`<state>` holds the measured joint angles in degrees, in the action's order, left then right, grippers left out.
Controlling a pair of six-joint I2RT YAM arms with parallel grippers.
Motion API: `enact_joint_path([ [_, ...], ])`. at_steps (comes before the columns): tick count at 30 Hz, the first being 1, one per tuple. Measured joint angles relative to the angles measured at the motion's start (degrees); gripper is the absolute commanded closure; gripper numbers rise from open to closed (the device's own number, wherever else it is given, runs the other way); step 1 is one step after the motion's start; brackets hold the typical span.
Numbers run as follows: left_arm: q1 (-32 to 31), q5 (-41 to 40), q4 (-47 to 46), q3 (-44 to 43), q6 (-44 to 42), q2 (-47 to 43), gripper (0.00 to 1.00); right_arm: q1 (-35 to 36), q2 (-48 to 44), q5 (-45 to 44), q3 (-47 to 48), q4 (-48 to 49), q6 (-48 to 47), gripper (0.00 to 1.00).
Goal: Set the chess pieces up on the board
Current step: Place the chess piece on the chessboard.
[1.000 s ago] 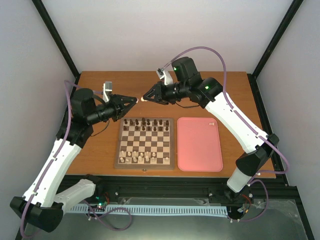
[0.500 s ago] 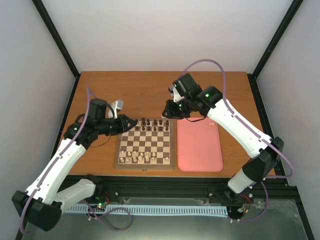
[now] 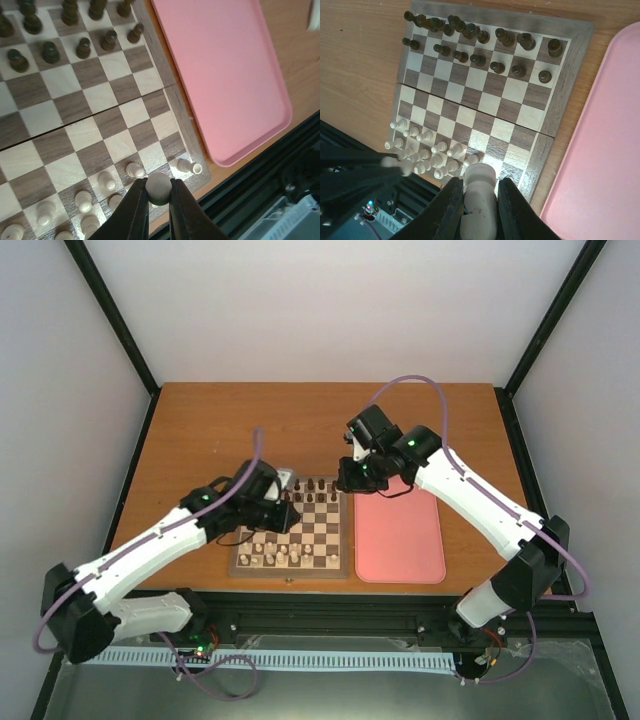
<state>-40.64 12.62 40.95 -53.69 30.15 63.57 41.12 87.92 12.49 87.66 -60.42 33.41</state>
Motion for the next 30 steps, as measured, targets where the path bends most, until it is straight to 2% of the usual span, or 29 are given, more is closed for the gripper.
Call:
enact_joint_path([
  [5,-7.19,-5.33,-1.42,-0.26,-2.21,6.78,0.94,0.0,-1.22,-0.11,-1.64,0.46,0.0,0.82],
  [9,-9.68,-8.24,-2.43,-0.74,-3.89,10.56,0.94,0.0,-2.34,-0.42,-3.02,0.76,0.02,0.82],
  [23,-11.23,-11.15,-6.4,-5.88,-10.54,21.49,0.94,-0.2,-3.5,-1.57,-5.25,1.33,0.02,0.82],
  [30,-11.26,-10.93,-6.8,-5.57,-11.82,22.1,0.94,-1.16,-4.31,-1.51,-7.41,1.64,0.02,0.82],
])
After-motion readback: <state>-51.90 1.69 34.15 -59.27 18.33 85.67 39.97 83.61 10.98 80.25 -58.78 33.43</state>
